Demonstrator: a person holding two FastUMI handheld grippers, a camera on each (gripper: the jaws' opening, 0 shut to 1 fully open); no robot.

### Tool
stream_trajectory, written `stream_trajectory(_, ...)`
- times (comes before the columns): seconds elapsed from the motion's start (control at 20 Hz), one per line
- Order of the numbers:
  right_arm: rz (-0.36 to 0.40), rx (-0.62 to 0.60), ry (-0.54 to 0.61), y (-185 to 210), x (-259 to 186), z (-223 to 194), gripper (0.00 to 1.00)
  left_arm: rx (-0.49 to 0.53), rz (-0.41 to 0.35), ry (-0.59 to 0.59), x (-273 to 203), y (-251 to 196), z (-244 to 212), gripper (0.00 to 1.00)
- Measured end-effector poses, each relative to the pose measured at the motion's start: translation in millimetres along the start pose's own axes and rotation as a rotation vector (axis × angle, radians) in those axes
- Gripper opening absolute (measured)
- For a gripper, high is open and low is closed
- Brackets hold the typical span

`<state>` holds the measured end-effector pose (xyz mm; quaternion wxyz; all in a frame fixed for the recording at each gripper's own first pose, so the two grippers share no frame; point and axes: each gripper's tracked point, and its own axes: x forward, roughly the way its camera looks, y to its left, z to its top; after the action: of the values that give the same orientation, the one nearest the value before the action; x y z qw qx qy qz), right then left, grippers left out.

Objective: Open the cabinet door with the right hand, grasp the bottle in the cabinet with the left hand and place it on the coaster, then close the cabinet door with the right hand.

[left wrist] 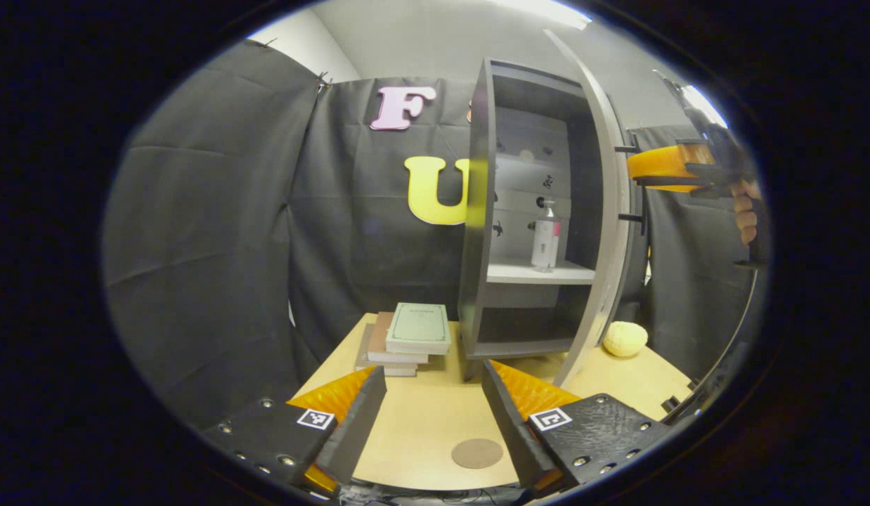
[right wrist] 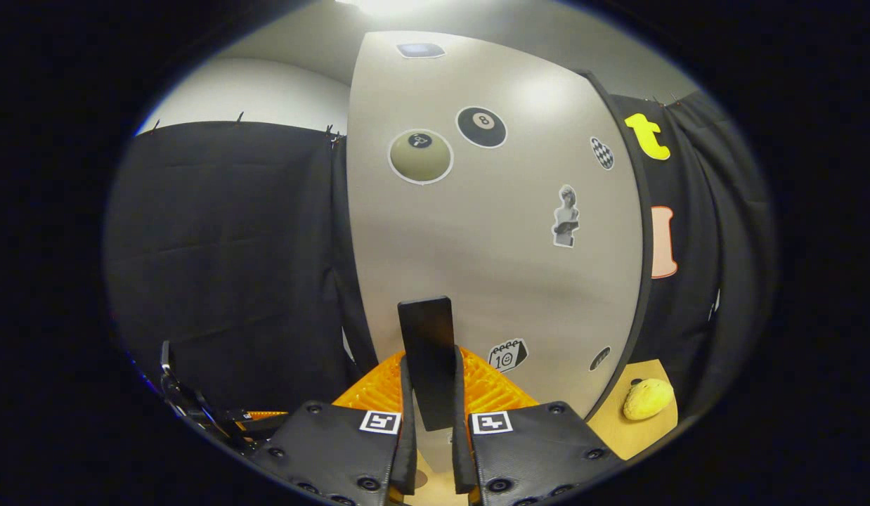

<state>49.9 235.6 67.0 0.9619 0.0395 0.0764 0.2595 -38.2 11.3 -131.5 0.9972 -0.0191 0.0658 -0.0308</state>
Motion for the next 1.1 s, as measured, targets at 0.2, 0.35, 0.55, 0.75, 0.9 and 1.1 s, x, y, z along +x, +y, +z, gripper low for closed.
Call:
stream_trajectory(0.2, -0.01, -0.001, 0.002, -3, 0, 1, 0.22, -0.006, -0.028, -0.01, 0, -18, 5, 0.82)
stream_trajectory(0.35, -0.027, 0.015, -0.003, -5, 0, 1, 0.22, 0.002, -0.048, -0.013, 5, -30, 9, 0.82)
stream_trajectory(0.55, -0.057, 0.029, -0.002, -8, -4, 0, 0.22, 0.011, -0.076, -0.022, 12, -45, 14, 0.83)
stream_trajectory(0.75, -0.083, 0.07, -0.004, -11, -6, -1, 0.22, 0.007, -0.122, -0.016, 23, -66, 15, 0.83)
stream_trajectory(0.9, -0.11, 0.124, -0.018, -13, -8, -2, 0.22, 0.013, -0.172, -0.008, 32, -87, 14, 0.83)
stream_trajectory(1.1, -0.186, 0.073, -0.028, -25, -19, 1, 0.14, 0.036, -0.255, 0.016, 45, -122, 10, 0.83)
